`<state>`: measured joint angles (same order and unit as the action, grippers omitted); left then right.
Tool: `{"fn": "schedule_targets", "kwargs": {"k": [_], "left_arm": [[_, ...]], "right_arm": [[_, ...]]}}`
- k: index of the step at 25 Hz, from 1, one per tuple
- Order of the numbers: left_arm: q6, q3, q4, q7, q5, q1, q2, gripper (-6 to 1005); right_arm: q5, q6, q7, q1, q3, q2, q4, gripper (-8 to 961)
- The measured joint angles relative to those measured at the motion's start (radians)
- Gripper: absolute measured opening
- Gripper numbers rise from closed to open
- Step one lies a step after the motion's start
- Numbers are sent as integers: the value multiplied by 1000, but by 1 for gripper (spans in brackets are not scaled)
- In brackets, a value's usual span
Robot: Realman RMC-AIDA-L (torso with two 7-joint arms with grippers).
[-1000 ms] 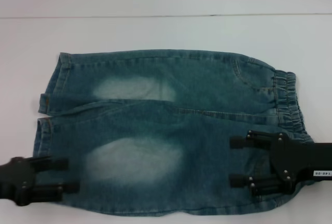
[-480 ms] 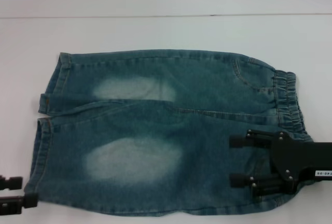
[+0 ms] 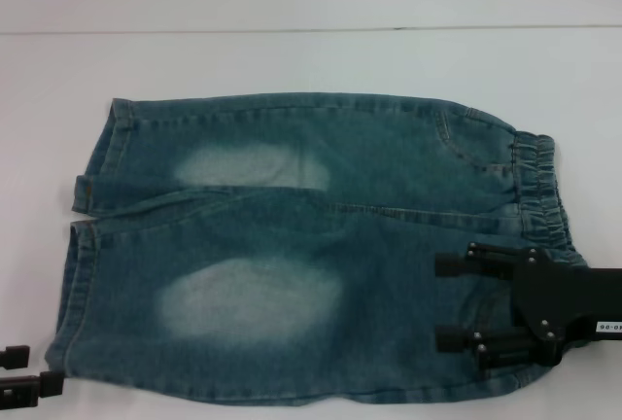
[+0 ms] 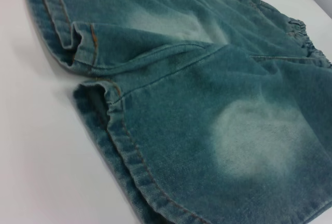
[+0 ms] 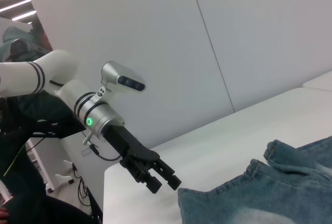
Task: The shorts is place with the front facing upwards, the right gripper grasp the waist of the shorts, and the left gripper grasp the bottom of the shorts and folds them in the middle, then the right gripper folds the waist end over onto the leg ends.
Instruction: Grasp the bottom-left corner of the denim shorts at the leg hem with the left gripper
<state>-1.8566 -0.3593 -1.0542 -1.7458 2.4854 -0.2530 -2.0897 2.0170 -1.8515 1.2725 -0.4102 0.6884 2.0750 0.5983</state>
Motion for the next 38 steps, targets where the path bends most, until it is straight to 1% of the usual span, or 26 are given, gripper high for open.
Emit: {"fn": "schedule_targets", "kwargs": {"k": [6, 13, 19, 24, 38], "left_arm": [[15, -3, 24, 12, 1, -6, 4, 851], [21, -9, 38, 20, 1, -14, -2, 844], [34, -13, 71, 22, 2, -29, 5, 838], [45, -37, 72, 19, 11, -33, 6, 833], [49, -37, 73, 10, 33, -39, 5, 819]], "right_arm": [[0, -8, -1, 5, -12, -3, -1, 944], [0, -24, -1, 5, -16, -4, -2, 945], [0, -25, -1, 5, -16, -4, -2, 945], [0, -30, -1, 5, -15, -6, -2, 944], [0, -31, -1, 13, -27, -7, -2, 945]]}}
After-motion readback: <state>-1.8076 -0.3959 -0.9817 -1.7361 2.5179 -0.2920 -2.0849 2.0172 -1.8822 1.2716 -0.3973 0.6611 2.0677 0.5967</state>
